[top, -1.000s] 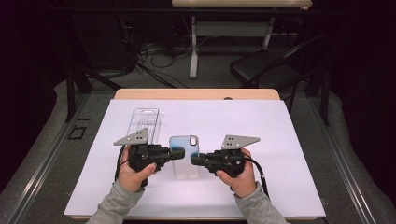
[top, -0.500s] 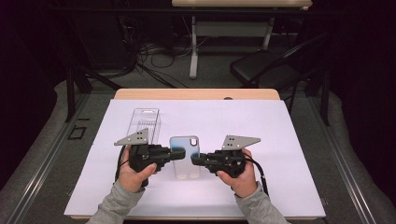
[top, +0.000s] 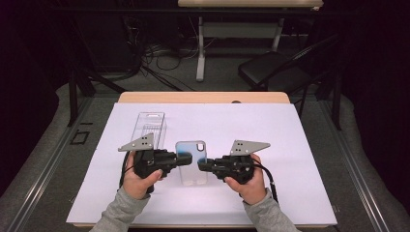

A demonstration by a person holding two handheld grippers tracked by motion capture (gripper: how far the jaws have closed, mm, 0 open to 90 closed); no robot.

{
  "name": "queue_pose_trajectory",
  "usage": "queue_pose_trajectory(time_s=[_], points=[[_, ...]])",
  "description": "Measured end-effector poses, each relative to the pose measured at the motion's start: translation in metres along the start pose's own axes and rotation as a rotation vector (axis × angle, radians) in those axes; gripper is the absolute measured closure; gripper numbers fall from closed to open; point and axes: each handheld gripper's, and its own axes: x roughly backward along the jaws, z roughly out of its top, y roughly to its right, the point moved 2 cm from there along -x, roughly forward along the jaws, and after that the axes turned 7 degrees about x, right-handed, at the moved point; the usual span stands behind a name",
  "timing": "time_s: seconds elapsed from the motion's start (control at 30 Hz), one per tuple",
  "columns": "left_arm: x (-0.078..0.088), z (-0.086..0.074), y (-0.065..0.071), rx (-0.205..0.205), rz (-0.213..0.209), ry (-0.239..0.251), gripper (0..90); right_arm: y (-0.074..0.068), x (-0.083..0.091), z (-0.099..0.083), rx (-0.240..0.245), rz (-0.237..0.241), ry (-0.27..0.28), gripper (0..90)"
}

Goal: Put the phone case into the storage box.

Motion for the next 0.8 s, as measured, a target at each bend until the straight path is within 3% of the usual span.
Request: queue_pose_trajectory(time_s=[0.07,0.43,0.8], points=[[0.0004,0.0002,-0.0002,0.007,0.009,0.017,69.5,-0.0004,-0.0008,-0.0004,0.003,-0.006,-0.004,82.1],[0.0012,0.0005,-0.0023,0.01,0.047,0.044,55.3,0.0022,-0.0007,-0.0022,0.001,-0.049,-0.024,82.2],[0.003,0.0011,-0.0052,0.003,0.165,0.061,47.6,0.0074,0.0015,-0.0047,-0.014,-0.14,-0.025,82.2]])
